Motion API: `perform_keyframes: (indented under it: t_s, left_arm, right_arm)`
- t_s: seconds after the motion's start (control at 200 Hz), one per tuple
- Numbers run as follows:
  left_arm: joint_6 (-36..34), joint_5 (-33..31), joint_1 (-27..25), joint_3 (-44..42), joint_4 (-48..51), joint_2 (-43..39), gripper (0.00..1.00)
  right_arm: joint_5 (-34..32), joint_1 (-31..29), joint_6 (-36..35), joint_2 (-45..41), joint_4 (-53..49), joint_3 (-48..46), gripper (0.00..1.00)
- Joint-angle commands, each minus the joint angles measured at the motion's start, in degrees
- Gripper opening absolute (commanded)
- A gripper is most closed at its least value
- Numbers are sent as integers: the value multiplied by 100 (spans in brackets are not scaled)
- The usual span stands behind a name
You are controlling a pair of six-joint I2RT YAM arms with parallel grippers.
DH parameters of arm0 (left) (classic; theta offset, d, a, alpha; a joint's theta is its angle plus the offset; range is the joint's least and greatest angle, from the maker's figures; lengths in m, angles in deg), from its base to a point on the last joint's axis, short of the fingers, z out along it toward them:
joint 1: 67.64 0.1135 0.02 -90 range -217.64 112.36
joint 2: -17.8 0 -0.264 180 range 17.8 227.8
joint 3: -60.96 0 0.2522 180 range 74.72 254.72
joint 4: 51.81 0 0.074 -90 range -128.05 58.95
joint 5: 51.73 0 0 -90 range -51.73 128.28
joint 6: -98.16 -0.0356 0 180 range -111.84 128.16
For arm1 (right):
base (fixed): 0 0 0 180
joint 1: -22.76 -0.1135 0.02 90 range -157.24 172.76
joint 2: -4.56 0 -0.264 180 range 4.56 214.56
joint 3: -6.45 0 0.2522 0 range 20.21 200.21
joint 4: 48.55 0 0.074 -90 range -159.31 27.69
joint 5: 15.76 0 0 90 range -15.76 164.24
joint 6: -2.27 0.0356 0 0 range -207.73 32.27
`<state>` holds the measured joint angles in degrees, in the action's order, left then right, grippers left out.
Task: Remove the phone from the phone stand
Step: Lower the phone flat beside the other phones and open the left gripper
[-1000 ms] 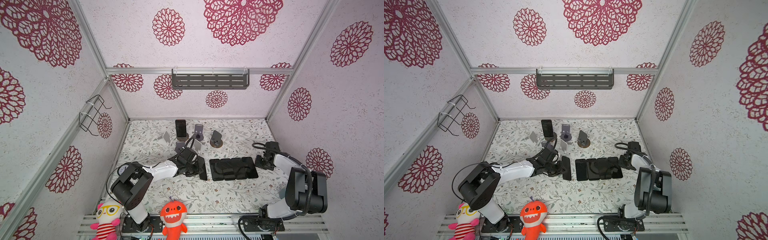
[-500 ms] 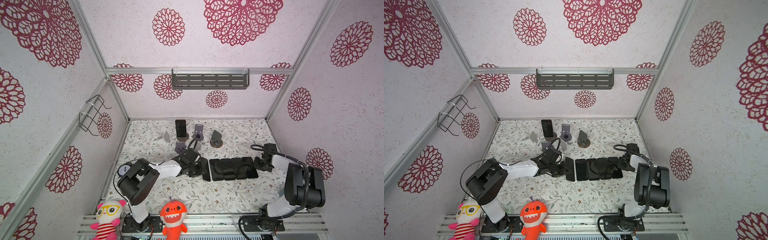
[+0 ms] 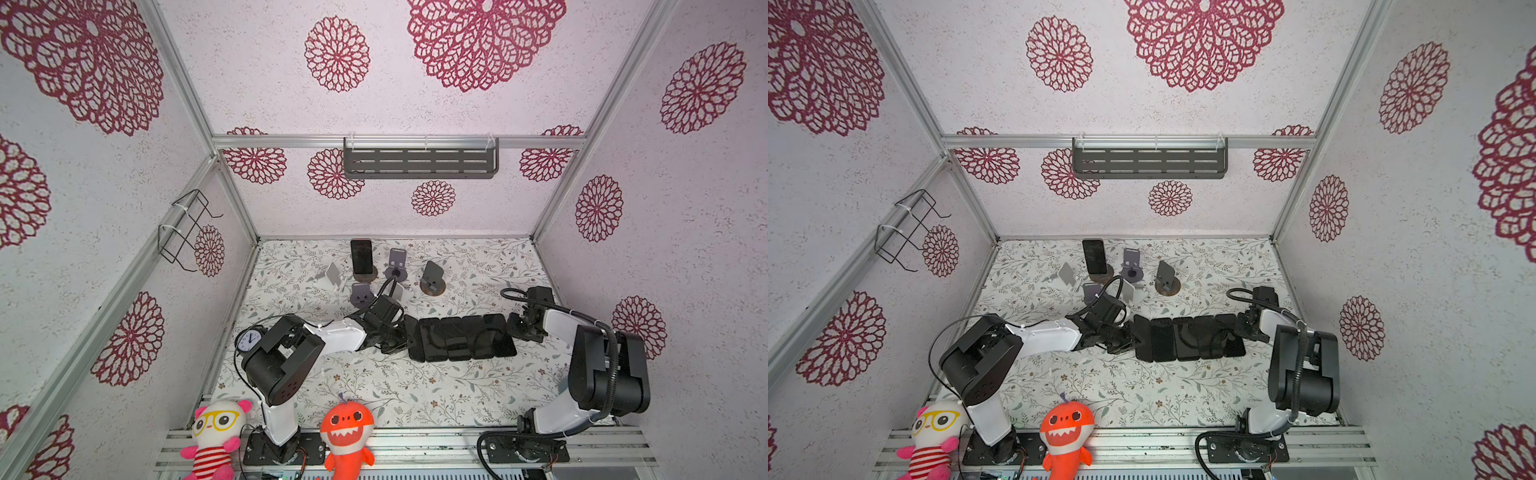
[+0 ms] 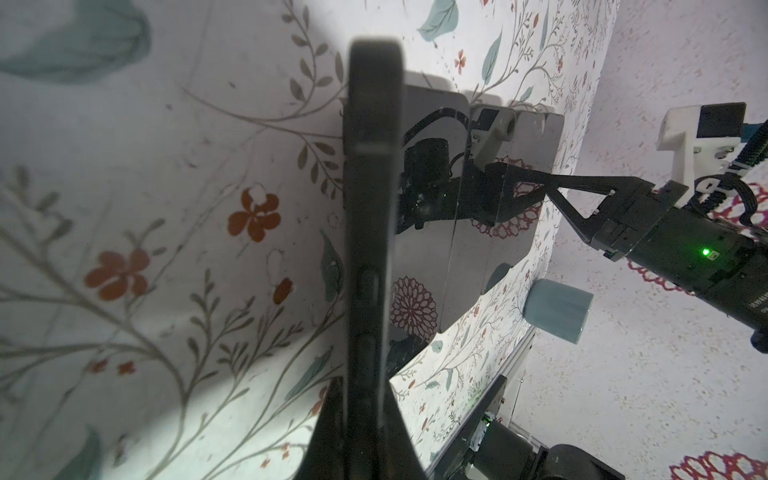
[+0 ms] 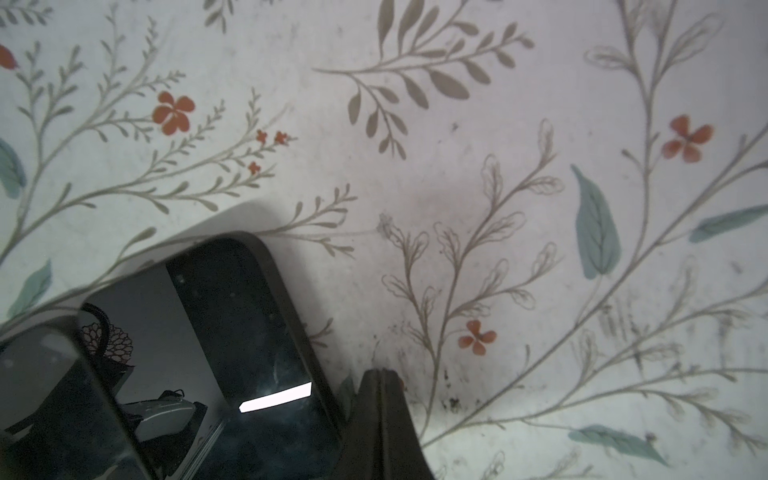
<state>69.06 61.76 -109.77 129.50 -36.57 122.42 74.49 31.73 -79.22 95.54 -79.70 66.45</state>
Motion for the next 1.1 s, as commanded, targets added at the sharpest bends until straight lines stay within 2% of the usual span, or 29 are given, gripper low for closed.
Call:
perform_keyframes:
  t_s: [0.0,0.045,0.37,0.605,0.871,1.096]
  left_arm:
    - [51,-107,-57,120,-38,164,0]
    - [62,-114,-57,127,-34,164,0]
    - [-53,-257,-54,165,320,184,28]
    - [-227,-437,-70,162,637,94,41]
    - [-394,-482,-78,276,985,56,63]
    - [-446,-460,-85,281,1070,36,70]
  right_arm:
    - [73,14,-120,103,-71,-80,0]
    - [78,10,-122,104,-70,-88,0]
    - [97,16,-122,122,-65,-113,0]
    - [117,13,-139,109,-106,-111,0]
    - [151,6,-145,87,-101,-114,0]
    - [132,1,-146,89,-106,-115,0]
